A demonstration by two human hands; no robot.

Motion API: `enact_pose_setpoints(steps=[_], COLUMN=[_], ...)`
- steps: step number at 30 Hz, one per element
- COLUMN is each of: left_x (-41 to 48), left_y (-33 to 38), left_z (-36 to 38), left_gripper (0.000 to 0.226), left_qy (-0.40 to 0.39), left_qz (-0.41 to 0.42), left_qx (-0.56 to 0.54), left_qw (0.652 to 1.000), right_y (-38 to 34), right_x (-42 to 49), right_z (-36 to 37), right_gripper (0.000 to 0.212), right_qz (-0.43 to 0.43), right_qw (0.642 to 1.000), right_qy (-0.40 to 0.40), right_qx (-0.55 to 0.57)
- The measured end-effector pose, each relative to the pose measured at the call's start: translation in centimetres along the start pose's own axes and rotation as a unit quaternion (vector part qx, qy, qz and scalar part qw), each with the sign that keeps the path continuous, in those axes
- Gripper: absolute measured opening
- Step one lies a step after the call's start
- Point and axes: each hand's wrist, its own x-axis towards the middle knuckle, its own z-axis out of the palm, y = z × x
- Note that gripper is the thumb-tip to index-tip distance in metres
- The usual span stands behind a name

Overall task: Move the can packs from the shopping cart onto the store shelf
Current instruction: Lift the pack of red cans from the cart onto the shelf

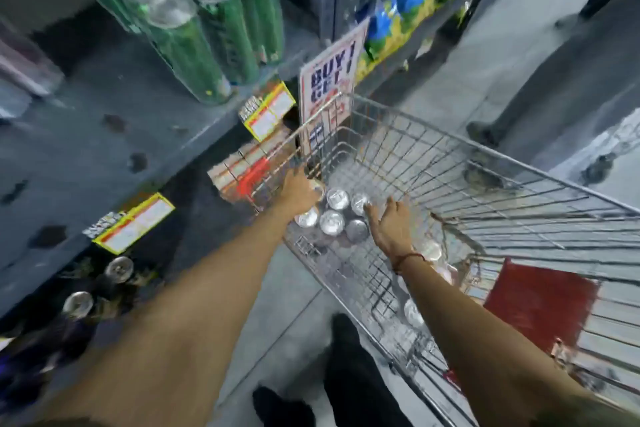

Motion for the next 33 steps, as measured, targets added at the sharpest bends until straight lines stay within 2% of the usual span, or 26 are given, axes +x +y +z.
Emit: enact_pose_setpoints(steps=[2,4,7,10,12,14,18,21,22,24,26,29,31,33], left_x=[1.7,3.0,4.0,4.6,4.2,3.9,1.7,-1.3,-2.3,-4.7,-7.5,-11.7,-14.3,-16.7], left_y=[-0.5,-1.6,-2.2,-2.1,-1.8,-1.8,-0.5,0.8,1.1,1.7,2.0,1.9,1.0,-0.3], left_z=[1.1,2.0,3.3,3.5,3.0,2.1,-0.8,-4.1,-5.2,-7.6,-10.1,-13.9,-16.4,-18.8], left_gripper=[0.064,0.052,0.047,0.045,0.044,0.043,0.052,0.067,0.062,0.032,0.019,0.032,0.043,0.041], left_qy=[-0.003,-0.030,-0.084,-0.075,-0.092,-0.095,-0.050,-0.016,-0.002,0.027,0.057,0.100,0.136,0.165], left_qz=[-0.090,-0.152,-0.155,-0.181,-0.204,-0.211,-0.192,-0.144,-0.128,-0.093,-0.058,-0.036,-0.036,-0.040], left_qx=[0.016,-0.014,-0.071,-0.135,-0.191,-0.215,-0.259,-0.256,-0.257,-0.260,-0.272,-0.278,-0.286,-0.294], left_qw=[0.996,0.988,0.982,0.971,0.956,0.949,0.945,0.956,0.958,0.961,0.959,0.955,0.948,0.941], right_y=[1.0,1.3,1.2,1.1,0.7,0.2,-2.0,-4.6,-5.7,-7.9,-10.3,-14.6,-17.5,-20.4], right_x=[1.0,1.5,2.7,3.5,3.4,3.5,3.0,1.5,0.7,-1.2,-3.0,-5.9,-7.5,-9.0], right_z=[1.5,2.6,3.9,4.0,3.6,2.8,-1.0,-5.0,-6.5,-9.2,-11.5,-14.0,-14.8,-14.9], right_gripper=[0.063,0.054,0.049,0.041,0.038,0.032,0.040,0.026,0.024,0.017,0.013,0.013,0.008,0.006], right_qz=[0.050,0.094,0.136,0.181,0.214,0.219,0.168,0.109,0.088,0.036,-0.012,-0.076,-0.114,-0.143], right_qw=[0.996,0.985,0.962,0.945,0.917,0.901,0.907,0.910,0.910,0.910,0.907,0.907,0.904,0.899], right_qy=[-0.046,-0.087,-0.099,-0.094,-0.109,-0.090,-0.044,-0.003,0.009,0.013,0.014,0.027,0.008,-0.009], right_qx=[0.057,0.115,0.217,0.255,0.320,0.363,0.382,0.400,0.406,0.413,0.421,0.413,0.412,0.414])
